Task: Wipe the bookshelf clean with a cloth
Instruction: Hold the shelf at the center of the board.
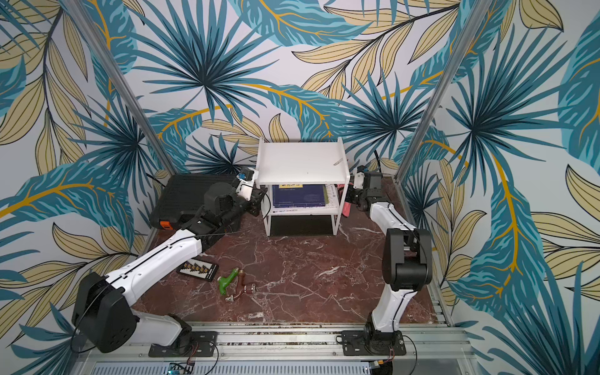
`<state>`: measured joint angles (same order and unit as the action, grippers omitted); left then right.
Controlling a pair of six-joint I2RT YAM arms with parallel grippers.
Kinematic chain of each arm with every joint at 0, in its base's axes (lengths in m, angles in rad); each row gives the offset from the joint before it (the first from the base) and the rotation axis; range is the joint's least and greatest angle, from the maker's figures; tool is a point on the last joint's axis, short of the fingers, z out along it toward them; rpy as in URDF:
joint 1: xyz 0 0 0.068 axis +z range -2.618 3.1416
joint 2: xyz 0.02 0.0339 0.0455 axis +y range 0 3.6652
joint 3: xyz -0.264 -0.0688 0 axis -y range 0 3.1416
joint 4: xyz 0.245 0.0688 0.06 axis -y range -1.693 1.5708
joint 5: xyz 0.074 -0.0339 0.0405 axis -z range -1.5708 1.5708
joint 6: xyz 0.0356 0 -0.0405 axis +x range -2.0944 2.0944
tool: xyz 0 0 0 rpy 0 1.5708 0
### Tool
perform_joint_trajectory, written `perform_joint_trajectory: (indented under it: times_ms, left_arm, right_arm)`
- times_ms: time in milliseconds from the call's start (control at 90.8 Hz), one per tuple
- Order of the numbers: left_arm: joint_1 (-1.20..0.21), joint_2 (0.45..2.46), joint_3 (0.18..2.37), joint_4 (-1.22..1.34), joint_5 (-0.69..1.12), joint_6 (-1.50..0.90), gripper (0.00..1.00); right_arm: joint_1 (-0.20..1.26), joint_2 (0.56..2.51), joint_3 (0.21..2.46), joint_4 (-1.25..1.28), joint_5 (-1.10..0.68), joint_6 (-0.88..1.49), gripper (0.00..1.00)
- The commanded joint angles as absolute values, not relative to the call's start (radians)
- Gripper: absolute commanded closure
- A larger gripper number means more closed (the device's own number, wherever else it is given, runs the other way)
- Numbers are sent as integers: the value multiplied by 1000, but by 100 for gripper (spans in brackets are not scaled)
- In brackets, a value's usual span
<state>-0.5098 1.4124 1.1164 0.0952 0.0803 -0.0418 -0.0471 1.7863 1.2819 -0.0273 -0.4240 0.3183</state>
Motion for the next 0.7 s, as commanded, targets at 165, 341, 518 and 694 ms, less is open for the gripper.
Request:
perform_joint_trajectory:
  times_ms: [165,341,518,694]
  left_arm:
    - [-502,1395,1095,63,48,-125,100]
    - [-503,1382,1099,38,35,-99,100]
    - [-501,1376,1102,36,36,-86,100]
    - [-501,1377,1097,33,50,-97,100]
  right_arm:
    - [-42,1361,953,-58,-264,179,100]
    - [-40,993,819,-41,21,132,100]
    - [12,980,881,195,-402,221,100]
    - [46,1140,863,252,-277,205,100]
